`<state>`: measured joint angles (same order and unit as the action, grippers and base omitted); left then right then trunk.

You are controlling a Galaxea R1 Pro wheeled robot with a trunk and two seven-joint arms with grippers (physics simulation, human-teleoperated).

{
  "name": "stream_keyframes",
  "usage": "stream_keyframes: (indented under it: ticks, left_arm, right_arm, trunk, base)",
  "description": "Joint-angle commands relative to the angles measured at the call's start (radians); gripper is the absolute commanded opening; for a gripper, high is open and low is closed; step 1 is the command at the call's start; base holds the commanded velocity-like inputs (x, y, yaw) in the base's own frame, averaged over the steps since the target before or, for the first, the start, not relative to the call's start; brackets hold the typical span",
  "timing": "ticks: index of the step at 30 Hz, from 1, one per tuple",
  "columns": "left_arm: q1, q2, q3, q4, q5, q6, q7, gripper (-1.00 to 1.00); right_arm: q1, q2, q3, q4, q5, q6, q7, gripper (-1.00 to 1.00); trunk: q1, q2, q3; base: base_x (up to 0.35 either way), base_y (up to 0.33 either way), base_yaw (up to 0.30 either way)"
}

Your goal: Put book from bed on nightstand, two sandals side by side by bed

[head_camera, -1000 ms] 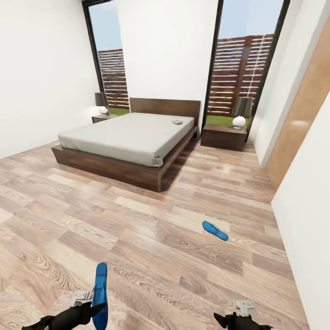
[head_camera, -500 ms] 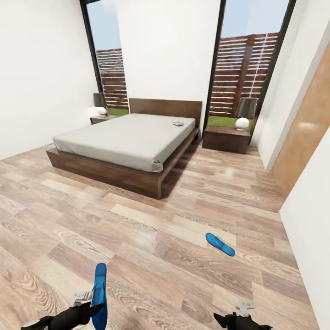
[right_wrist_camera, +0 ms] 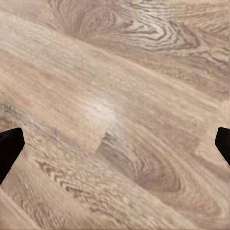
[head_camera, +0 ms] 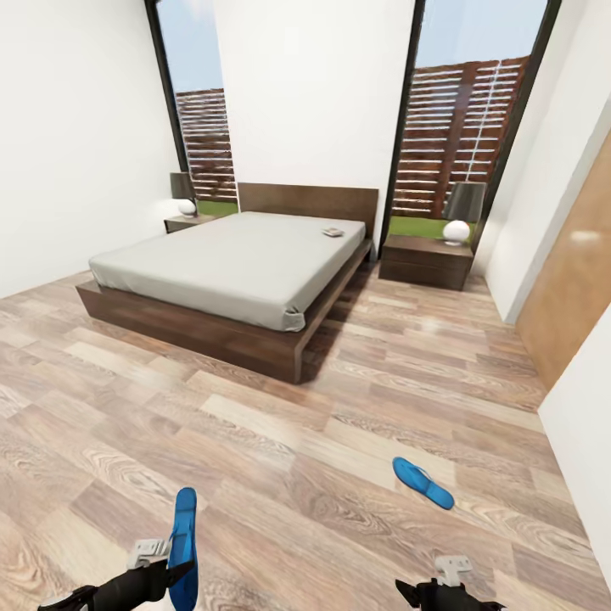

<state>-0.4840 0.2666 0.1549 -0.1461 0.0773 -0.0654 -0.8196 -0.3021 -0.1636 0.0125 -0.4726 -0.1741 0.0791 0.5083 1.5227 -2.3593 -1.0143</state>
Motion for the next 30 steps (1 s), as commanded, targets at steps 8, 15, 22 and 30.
stream_keyframes:
  ticks: [8, 15, 22, 30]
  left_arm:
    - [-0.001, 0.000, -0.001, 0.005, 0.007, -0.004, -0.003, -1.00]
    - [-0.001, 0.000, -0.001, 0.005, 0.007, -0.004, -0.003, -1.00]
    - [-0.001, 0.006, -0.001, 0.005, 0.008, -0.004, -0.003, -1.00]
    - [-0.001, 0.006, -0.001, 0.005, 0.008, -0.004, -0.003, -1.00]
  right_arm:
    - [0.000, -0.001, 0.001, -0.001, -0.010, 0.008, 0.003, 1.00]
    - [0.000, -0.001, 0.001, -0.001, -0.010, 0.008, 0.003, 1.00]
    - [0.000, -0.001, 0.001, -0.001, -0.010, 0.008, 0.003, 1.00]
    - [0.000, -0.001, 0.001, -0.001, -0.010, 0.008, 0.003, 1.00]
  trunk:
    - [0.000, 0.000, -0.001]
    - [0.000, 0.000, -0.001]
    - [0.000, 0.000, -0.001]
    - [0.000, 0.000, -0.001]
  base:
    - [0.322, 0.116, 0.000]
    - [0.320, 0.117, 0.000]
    - [0.320, 0.109, 0.000]
    - [0.320, 0.108, 0.000]
